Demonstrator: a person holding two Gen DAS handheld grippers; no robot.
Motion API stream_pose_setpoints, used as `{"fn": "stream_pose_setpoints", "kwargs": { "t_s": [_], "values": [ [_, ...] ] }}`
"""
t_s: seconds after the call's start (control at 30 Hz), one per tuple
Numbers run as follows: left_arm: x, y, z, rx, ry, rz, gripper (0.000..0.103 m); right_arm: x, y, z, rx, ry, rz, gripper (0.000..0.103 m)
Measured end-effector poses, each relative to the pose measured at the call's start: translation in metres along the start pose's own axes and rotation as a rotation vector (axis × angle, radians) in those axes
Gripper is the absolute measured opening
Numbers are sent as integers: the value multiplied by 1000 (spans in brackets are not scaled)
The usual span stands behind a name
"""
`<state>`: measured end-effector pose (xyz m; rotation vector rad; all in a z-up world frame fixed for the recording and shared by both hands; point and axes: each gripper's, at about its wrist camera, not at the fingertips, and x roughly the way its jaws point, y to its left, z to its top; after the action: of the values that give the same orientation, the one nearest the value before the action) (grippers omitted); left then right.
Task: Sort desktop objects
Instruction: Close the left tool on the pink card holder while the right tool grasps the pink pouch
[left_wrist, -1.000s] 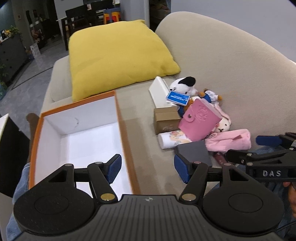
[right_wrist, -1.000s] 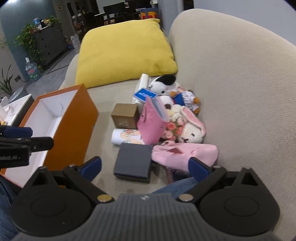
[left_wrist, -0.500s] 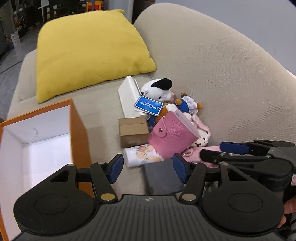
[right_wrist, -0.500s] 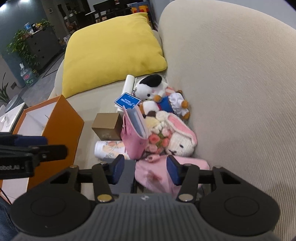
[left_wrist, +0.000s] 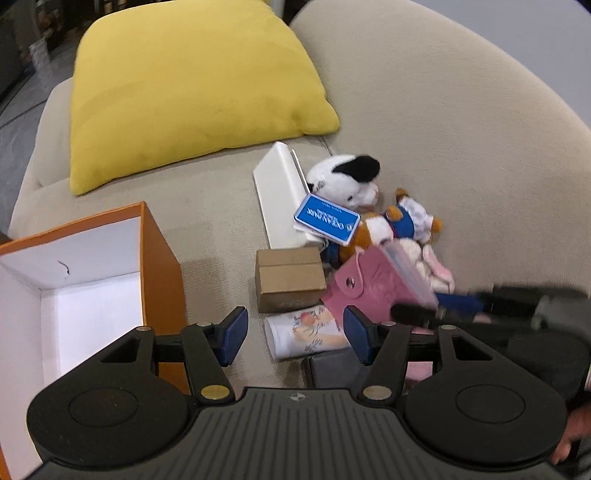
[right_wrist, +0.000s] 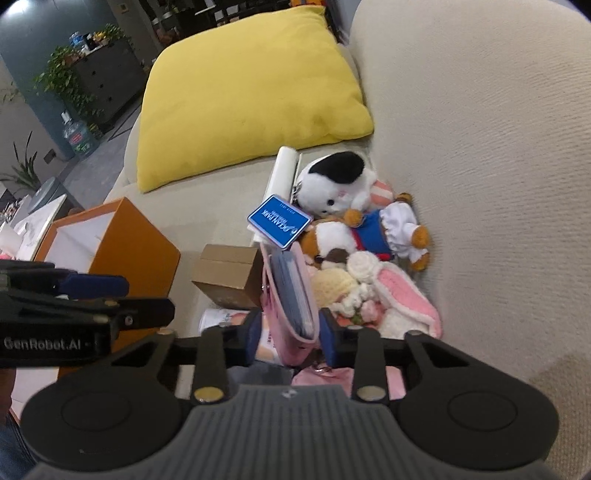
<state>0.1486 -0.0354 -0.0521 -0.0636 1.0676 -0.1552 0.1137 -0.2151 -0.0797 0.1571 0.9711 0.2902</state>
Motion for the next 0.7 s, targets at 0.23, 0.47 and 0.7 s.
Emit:
{"fn": "stream_pose_setpoints", "kwargs": {
  "t_s": [0.23,0.47,0.7],
  "values": [
    [2,-13,9,-31,14,-120,67,-6,11,-12,-23,12,35,33],
    [26,-32,16,-29,86,-159,67,-5,15,-16,-51,19,69,33],
    [33,-20,8,-84,128,-133,62,-1,9,-19,-46,26,44,33]
  ]
}}
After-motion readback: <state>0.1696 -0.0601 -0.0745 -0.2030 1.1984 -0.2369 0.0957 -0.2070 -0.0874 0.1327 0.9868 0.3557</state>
